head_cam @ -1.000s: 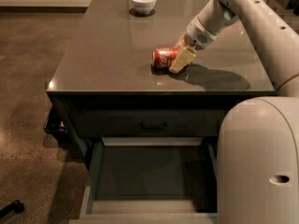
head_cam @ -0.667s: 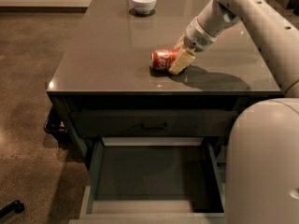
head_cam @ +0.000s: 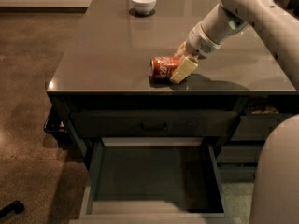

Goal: Place coke can into middle drawer

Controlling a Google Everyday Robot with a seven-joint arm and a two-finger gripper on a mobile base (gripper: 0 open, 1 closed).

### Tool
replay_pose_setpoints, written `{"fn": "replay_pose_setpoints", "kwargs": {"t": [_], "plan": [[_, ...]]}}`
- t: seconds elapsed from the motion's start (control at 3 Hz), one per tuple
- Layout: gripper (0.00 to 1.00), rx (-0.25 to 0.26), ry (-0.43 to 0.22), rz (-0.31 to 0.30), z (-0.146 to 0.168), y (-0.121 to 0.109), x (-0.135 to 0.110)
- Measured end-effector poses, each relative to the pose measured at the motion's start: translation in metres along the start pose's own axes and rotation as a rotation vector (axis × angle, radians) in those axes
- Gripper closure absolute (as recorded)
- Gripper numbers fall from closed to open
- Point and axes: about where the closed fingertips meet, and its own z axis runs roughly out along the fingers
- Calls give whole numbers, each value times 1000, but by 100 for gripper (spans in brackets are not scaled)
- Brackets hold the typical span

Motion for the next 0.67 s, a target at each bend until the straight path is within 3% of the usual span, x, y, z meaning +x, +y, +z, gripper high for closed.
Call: {"fn": "replay_pose_setpoints", "kwargs": {"t": [0.33, 0.67], "plan": [[100, 3, -61, -7, 1, 16, 4], [100, 3, -61, -7, -5, 16, 0]]}}
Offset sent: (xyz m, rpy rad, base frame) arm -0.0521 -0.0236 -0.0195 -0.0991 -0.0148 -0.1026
